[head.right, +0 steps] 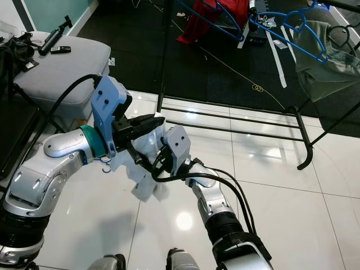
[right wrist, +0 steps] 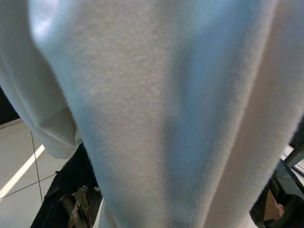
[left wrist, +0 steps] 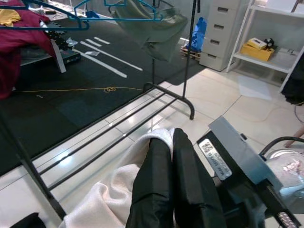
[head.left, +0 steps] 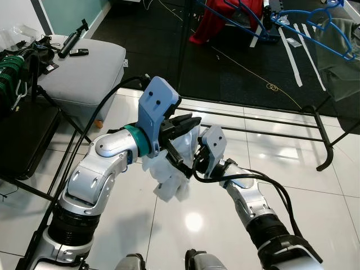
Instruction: Hang hanger
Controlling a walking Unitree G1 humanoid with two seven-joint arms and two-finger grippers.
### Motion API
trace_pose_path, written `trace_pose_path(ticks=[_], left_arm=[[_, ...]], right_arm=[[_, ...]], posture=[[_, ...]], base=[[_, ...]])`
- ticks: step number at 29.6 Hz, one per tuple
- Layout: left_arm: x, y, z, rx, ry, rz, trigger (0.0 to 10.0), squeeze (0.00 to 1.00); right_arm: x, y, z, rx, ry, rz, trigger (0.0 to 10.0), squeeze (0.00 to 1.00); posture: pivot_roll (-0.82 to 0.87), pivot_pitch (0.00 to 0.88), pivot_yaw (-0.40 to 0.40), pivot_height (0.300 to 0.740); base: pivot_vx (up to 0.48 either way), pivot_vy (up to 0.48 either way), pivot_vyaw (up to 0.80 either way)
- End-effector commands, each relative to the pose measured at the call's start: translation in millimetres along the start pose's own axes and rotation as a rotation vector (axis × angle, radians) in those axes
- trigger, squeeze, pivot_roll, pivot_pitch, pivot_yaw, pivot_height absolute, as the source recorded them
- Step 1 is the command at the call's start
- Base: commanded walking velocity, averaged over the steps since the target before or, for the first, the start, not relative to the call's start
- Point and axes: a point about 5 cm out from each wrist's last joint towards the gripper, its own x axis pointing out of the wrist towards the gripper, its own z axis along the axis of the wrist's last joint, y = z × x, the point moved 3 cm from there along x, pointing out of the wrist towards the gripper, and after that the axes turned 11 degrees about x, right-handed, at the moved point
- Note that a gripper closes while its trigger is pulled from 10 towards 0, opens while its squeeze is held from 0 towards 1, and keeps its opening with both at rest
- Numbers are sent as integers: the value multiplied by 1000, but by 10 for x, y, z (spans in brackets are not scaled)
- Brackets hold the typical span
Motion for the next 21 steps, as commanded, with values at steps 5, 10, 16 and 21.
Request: trace_pose_path(ticks=[5,10,16,21], left_arm=[[-7,45,-4,56,11,22,10000,0],[-55,99,-96,90,48,32,10000,0],[-202,220,-306,142,121,41,10000,0],[-261,234,-352,173,130,12,10000,0]], right_arm=[[-99,5,-22,56,-54,-15,10000,1000],[-162,-6,0,74,-76,-15,10000,1000],[-377,-40,22,63,-73,7,10000,1000],[-445,-57,1,65,-49,21,10000,1000]], posture=[[-2,124,-16,740],[-4,125,-14,740],[-7,125,-11,740],[-7,123,-9,740]], base=[[0,0,0],[0,0,0],[0,0,0],[0,0,0]])
